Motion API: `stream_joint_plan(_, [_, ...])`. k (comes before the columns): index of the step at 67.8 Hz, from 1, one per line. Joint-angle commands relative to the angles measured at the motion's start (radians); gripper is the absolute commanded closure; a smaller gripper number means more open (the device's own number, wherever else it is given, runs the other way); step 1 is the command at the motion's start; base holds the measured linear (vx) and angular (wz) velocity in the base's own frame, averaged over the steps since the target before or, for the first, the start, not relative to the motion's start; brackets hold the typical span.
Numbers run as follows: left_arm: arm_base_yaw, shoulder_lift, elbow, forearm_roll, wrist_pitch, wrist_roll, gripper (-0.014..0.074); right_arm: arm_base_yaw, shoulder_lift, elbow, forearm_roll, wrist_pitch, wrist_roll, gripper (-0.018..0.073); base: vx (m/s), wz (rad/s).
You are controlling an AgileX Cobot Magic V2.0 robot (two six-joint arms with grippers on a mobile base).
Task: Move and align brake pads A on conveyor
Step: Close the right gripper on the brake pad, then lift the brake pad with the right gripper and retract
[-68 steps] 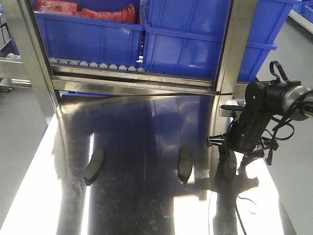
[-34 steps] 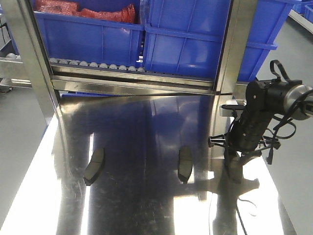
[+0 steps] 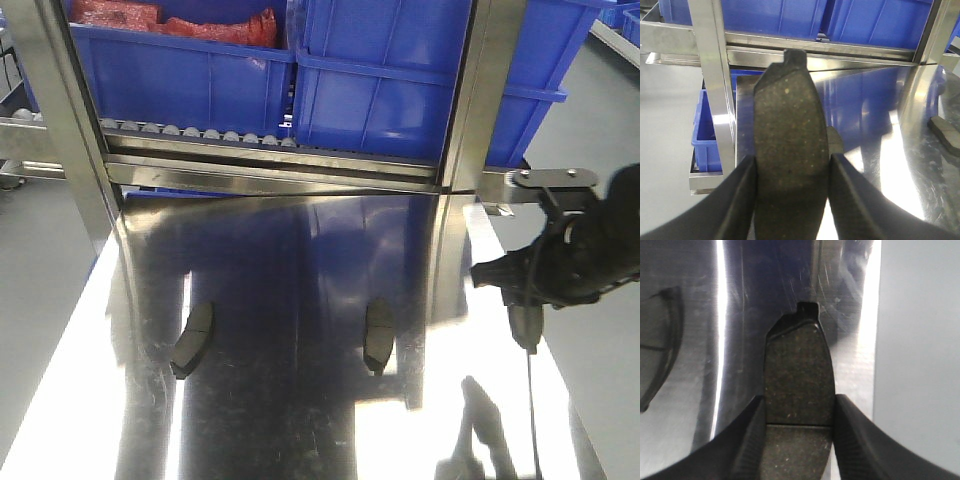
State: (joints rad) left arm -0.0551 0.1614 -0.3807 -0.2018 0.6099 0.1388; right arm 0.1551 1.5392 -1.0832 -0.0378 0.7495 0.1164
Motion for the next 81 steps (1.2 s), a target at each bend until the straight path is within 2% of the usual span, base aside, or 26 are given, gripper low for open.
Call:
stream_joint_plan(1, [-0.005,0.011,-0.029,-0.019,-0.097,0.001,0.0602,-0.001,-0.151,0.054,-0.010,-0.090,-0.019,0.0566,0.00,0.00])
stream_joint_plan(25, [-0.005,0.011,-0.029,-0.019,-0.097,0.001,0.0602,-0.001,-0.612,0.354,0.038,-0.238,-0.019,0.0566,0.00,0.00])
stream_joint_plan(53, [-0.005,0.011,-0.029,-0.019,-0.097,0.001,0.0602,-0.001,-1.104,0.567,0.065,-0.239,-0.068,0.0566,0.00,0.00])
stream_joint_plan(81, [-0.005,0.011,-0.029,-0.019,-0.097,0.001,0.0602,-0.001,-1.333,0.637,0.054,-0.239,-0.069,0.0566,0.00,0.00])
